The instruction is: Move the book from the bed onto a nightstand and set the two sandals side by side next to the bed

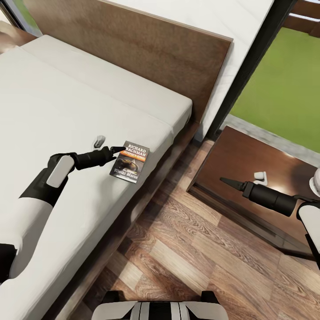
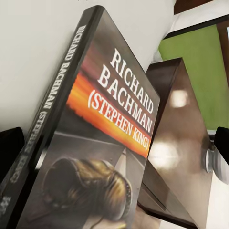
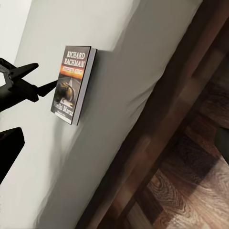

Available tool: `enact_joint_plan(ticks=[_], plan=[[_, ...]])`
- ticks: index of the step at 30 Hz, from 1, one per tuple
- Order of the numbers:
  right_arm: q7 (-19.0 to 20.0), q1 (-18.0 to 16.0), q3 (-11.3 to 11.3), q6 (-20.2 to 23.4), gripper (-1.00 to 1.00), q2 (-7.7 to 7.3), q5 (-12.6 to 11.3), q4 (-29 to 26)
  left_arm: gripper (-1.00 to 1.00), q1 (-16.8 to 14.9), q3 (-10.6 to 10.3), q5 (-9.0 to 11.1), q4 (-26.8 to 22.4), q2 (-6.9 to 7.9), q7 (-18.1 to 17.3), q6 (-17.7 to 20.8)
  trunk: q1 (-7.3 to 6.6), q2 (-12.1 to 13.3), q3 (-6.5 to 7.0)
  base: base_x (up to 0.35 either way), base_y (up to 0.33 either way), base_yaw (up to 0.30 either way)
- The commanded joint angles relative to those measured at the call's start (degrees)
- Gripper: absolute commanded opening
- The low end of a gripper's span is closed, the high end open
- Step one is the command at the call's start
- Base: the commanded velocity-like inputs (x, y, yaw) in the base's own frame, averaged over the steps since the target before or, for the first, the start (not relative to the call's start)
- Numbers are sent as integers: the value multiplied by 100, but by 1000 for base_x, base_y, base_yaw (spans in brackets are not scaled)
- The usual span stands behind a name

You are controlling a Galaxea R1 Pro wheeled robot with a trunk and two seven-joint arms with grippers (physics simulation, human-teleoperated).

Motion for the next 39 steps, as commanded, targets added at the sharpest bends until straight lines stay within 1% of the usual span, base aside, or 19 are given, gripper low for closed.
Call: enact_joint_plan(ticks=[1,6,10,11,14,15,19,20,23,24,28,29,30,31,32,33,35,38,39], plan=[[29,-3,-2,28,100,3,18,0,100,-2,-11,-3,-1,6,-18,7,0,-1,-3,0,0,0],[29,0,10,28,100,9,18,0,100,6,6,-3,-67,30,-34,11,0,-1,-3,0,0,0],[24,0,4,28,100,27,18,0,100,83,191,2,-318,140,-44,37,0,-1,-3,0,0,0],[24,0,4,28,100,27,18,0,100,83,191,2,-318,140,-44,37,0,-1,-3,0,0,0],[18,-2,-19,29,100,44,18,0,100,248,485,8,-685,291,-38,147,0,-1,-3,0,0,0],[18,-2,-19,29,100,44,18,0,100,248,485,8,-685,291,-38,147,0,-1,-3,0,0,0],[-5,-2,-22,25,100,72,38,9,100,513,1020,0,-1293,475,10,481,0,-1,-3,0,0,0],[-18,-1,-13,8,100,109,89,30,100,661,1276,1,-1646,528,35,616,0,-1,-3,0,0,0],[-96,-7,-16,-111,100,260,195,136,100,919,1610,-2,-2287,585,65,795,0,-1,-3,0,0,0],[-96,-7,-16,-111,100,260,195,136,100,919,1610,-2,-2287,585,65,795,0,-1,-3,0,0,0],[-309,-16,-5,-329,100,580,279,468,100,1286,2049,17,-3129,649,91,1100,0,-1,-3,0,0,0],[-309,-16,-5,-329,100,580,279,468,100,1286,2049,17,-3129,649,91,1100,0,-1,-3,0,0,0],[-368,-22,-1,-367,100,677,290,531,100,1384,2158,48,-3332,660,96,1156,0,-1,-3,0,0,0],[-368,-22,-1,-367,100,677,290,531,100,1384,2158,48,-3332,660,96,1156,0,-1,-3,0,0,0],[-429,-26,2,-397,100,784,299,579,100,1482,2260,102,-3517,669,101,1202,0,-1,-3,0,0,0],[-560,-32,7,-440,100,1004,313,649,100,1675,2441,284,-3794,679,114,1267,0,-1,-3,0,0,0],[-689,-36,1,-456,100,1206,317,702,100,1862,2611,514,-3972,677,155,1309,0,-1,-2,0,0,12],[-816,-51,-11,-453,100,1413,302,817,100,2118,2823,842,-4126,652,213,1347,0,-1,4,0,0,76],[-816,-51,-11,-453,100,1413,302,817,100,2118,2823,842,-4126,652,213,1347,0,-1,6,0,0,109]])
